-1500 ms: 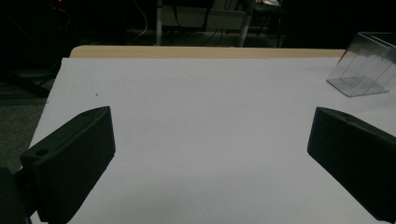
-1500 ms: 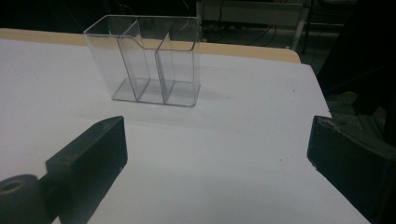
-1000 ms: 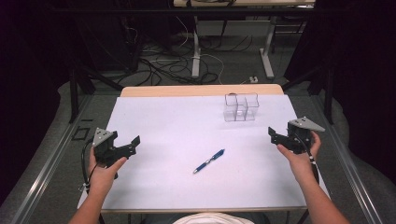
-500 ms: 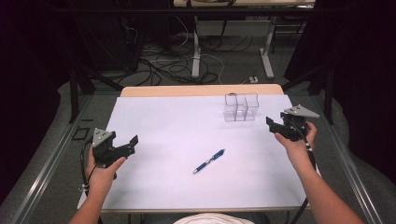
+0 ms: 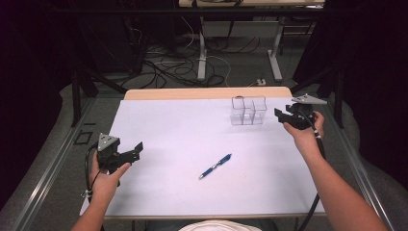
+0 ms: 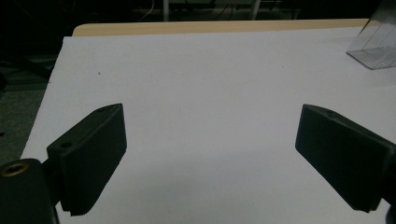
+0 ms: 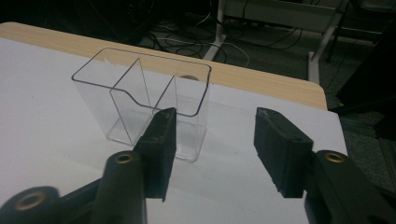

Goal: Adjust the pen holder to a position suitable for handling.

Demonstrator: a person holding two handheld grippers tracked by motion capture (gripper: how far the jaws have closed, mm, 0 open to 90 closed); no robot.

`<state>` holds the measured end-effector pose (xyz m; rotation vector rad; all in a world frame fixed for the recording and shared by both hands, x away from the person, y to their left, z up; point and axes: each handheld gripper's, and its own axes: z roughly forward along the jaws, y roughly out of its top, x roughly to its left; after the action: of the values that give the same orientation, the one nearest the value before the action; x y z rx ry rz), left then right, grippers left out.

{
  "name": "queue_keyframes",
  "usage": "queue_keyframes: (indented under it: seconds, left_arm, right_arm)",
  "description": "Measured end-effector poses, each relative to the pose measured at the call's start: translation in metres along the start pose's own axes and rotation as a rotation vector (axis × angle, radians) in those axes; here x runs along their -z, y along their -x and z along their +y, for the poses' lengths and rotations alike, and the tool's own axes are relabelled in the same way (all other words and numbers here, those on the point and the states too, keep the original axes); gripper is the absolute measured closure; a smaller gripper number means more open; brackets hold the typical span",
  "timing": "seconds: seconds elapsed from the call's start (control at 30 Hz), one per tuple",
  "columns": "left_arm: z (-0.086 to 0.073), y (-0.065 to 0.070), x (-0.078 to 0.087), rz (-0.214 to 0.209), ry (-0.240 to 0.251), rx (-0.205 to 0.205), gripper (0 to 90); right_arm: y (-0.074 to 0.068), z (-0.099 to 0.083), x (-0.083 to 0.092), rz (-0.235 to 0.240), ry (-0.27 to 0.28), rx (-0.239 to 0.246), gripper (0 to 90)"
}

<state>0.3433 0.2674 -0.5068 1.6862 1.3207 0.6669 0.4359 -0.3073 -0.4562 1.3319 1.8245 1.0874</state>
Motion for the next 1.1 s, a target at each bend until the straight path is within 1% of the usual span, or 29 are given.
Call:
queue_keyframes:
  seconds: [0.1,0.17,0.2,0.23,0.3,0.33,0.37,0.4,0.43,0.47,0.5,0.6,0.67,0.77,0.8,0.83,0.9,1.03,1.1]
  left_arm:
    - [0.0,0.0,0.0,-0.005,0.004,0.003,8.6]
    - [-0.001,0.001,0.0,-0.008,0.006,0.005,8.4]
    - [-0.001,0.001,0.0,-0.009,0.005,0.004,8.4]
    - [-0.001,0.001,0.0,-0.011,0.003,0.004,8.4]
    - [-0.002,0.001,-0.001,-0.01,0.002,0.0,8.3]
    - [-0.002,0.001,-0.001,-0.01,0.001,-0.001,8.3]
    - [-0.002,0.001,-0.001,-0.009,0.001,-0.003,8.3]
    - [-0.002,0.001,-0.001,-0.008,0.003,-0.004,8.3]
    - [-0.002,0.0,-0.001,-0.01,0.002,-0.004,8.3]
    - [-0.002,0.0,-0.001,-0.009,0.003,-0.003,8.3]
    - [-0.002,0.0,-0.001,-0.008,0.004,-0.002,8.3]
    - [-0.002,0.0,0.0,-0.008,0.004,-0.003,8.4]
    - [-0.002,0.001,-0.001,-0.008,0.01,0.002,8.4]
    - [-0.002,0.001,-0.001,-0.007,0.01,0.002,8.4]
    - [-0.002,0.001,-0.001,-0.008,0.011,0.002,8.4]
    - [-0.002,0.001,-0.001,-0.009,0.011,0.002,8.4]
    - [-0.003,0.001,0.0,-0.008,0.011,-0.001,8.4]
    - [-0.003,0.001,0.0,-0.006,0.013,0.002,8.4]
    - [-0.003,0.001,0.0,-0.005,0.012,0.002,8.4]
  right_arm:
    - [0.003,0.004,-0.003,0.004,0.007,0.0,57.3]
    - [0.006,0.009,-0.008,0.001,-0.005,0.0,64.0]
    - [0.006,0.009,-0.008,0.001,-0.005,0.0,64.0]
    - [0.01,0.011,-0.012,-0.001,-0.005,0.008,68.8]
    - [0.012,0.013,-0.016,-0.008,-0.021,0.006,72.2]
    - [0.012,0.013,-0.016,-0.008,-0.021,0.006,72.2]
    - [0.013,0.014,-0.019,-0.006,-0.026,0.004,74.0]
    - [0.015,0.015,-0.024,-0.014,-0.031,0.013,78.1]
    - [0.015,0.015,-0.024,-0.014,-0.031,0.013,78.1]
    - [0.016,0.015,-0.029,-0.021,-0.047,0.01,82.3]
    - [0.017,0.016,-0.031,-0.025,-0.055,0.008,83.8]
    - [0.019,0.017,-0.039,-0.025,-0.054,0.005,89.0]
    - [0.02,0.017,-0.044,-0.024,-0.058,-0.006,90.0]
    - [0.021,0.016,-0.048,-0.019,-0.057,-0.005,90.0]
    - [0.022,0.014,-0.053,-0.019,-0.061,-0.014,90.0]
    - [0.022,0.014,-0.053,-0.019,-0.061,-0.014,90.0]
    - [0.022,0.012,-0.06,-0.018,-0.073,-0.018,90.0]
    - [0.022,0.01,-0.066,-0.017,-0.073,-0.022,90.0]
    - [0.023,0.009,-0.071,-0.024,-0.067,-0.027,90.0]
